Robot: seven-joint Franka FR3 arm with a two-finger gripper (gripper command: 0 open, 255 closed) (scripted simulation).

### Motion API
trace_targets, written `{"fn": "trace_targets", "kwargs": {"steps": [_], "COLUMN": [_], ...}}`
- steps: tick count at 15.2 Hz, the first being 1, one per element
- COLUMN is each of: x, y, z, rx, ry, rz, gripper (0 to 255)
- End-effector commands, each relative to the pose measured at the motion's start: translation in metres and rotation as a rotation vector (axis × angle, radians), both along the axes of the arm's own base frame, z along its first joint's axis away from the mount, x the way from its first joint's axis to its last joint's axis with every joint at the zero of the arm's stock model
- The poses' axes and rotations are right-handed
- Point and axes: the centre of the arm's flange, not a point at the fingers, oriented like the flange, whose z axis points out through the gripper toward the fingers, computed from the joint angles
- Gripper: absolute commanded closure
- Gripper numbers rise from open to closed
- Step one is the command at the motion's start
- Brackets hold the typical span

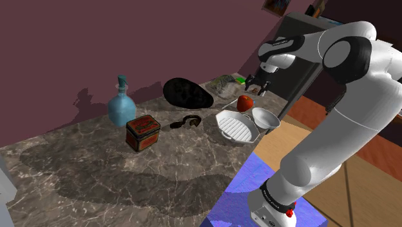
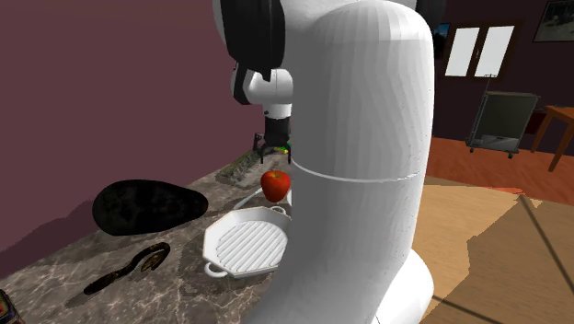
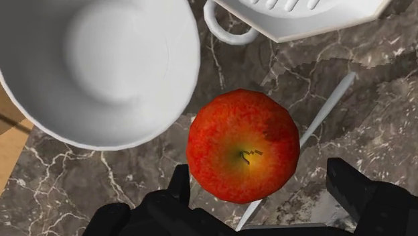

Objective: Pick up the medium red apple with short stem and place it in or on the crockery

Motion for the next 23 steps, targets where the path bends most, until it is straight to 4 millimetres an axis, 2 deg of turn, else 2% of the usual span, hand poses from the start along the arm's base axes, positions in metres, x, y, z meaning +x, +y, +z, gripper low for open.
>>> {"fn": "trace_targets", "kwargs": {"steps": [1, 5, 12, 13, 22, 23], "x": [0.001, 0.002, 0.002, 0.002, 0.002, 0.002], "y": [-0.001, -0.001, -0.001, -0.001, -0.001, -0.001], "z": [-0.011, -0.03, -0.03, -0.03, -0.03, -0.025], "rx": [0.0, 0.0, 0.0, 0.0, 0.0, 0.0], "ry": [-0.001, -0.001, -0.001, -0.001, -0.001, -0.001], "rz": [-0.002, -0.002, -0.002, -0.002, -0.002, -0.002], "gripper": [0, 0, 0, 255, 255, 255]}}
